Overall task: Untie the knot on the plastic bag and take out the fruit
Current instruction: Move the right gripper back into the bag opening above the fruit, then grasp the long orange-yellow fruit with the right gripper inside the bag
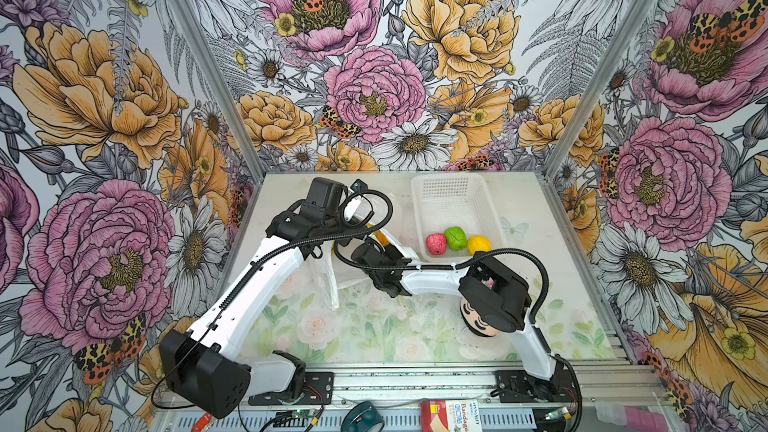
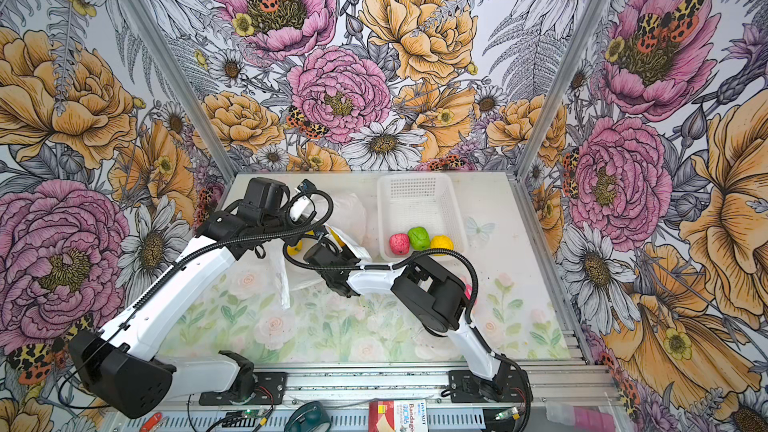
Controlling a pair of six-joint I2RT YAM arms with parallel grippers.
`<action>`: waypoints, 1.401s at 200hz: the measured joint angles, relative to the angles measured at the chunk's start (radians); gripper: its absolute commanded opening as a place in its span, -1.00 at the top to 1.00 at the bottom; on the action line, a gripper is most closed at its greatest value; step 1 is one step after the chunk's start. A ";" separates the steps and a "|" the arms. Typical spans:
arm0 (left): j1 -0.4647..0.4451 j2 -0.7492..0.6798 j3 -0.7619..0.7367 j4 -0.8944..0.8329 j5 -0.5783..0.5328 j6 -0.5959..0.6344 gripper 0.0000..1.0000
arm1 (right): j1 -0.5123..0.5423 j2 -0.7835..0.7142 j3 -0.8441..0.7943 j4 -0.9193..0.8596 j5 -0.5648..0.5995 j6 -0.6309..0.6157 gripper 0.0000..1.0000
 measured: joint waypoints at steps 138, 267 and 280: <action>-0.005 0.000 0.000 0.000 0.000 0.000 1.00 | -0.108 0.050 0.033 -0.093 -0.198 0.312 -0.16; -0.005 0.000 0.000 0.000 0.000 0.000 1.00 | -0.006 -0.290 -0.429 0.368 -0.430 0.147 0.36; -0.005 0.000 0.000 0.000 0.000 0.000 1.00 | 0.014 -0.302 -0.445 0.423 -0.447 0.120 0.38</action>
